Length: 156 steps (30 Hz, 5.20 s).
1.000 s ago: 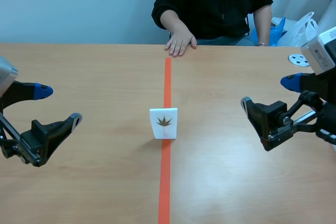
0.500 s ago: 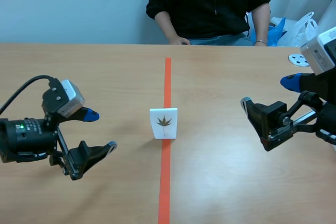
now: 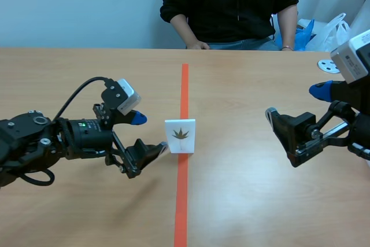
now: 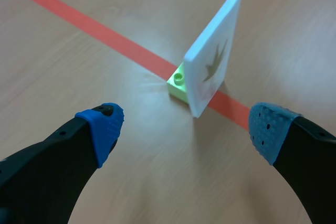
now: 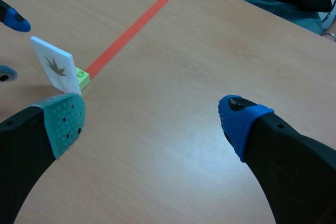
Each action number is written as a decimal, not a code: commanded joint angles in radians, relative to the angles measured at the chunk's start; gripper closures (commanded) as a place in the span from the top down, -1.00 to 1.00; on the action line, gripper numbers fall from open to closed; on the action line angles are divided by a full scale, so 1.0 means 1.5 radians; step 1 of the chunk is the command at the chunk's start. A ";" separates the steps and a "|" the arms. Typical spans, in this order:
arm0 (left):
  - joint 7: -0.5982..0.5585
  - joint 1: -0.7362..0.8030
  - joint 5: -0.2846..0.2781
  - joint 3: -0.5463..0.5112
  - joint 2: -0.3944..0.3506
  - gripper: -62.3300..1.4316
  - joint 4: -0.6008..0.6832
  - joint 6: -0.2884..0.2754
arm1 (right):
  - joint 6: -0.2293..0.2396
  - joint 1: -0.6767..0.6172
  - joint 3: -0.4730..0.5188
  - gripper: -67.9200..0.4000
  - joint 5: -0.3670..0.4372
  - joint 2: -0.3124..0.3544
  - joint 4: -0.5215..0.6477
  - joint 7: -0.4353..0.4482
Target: Sort the leaf by its shape. The table is split by an orange tape line. A compound leaf with several leaflets goes to the left side, a simple leaf with one blade goes to the right side. Return to the home posture when a red brick is placed on the table.
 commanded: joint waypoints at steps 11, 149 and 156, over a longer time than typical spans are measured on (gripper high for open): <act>-0.014 -0.038 0.030 0.005 0.101 0.65 -0.057 0.033 | -0.002 0.010 0.006 0.53 -0.001 0.006 0.016 0.008; -0.029 0.602 -0.124 -0.681 -0.089 0.71 0.564 0.114 | -0.002 0.009 0.025 0.53 -0.015 0.006 0.027 0.013; -0.027 0.631 -0.124 -0.679 -0.089 0.71 0.646 0.046 | -0.002 0.009 0.025 0.53 -0.015 0.006 0.032 0.012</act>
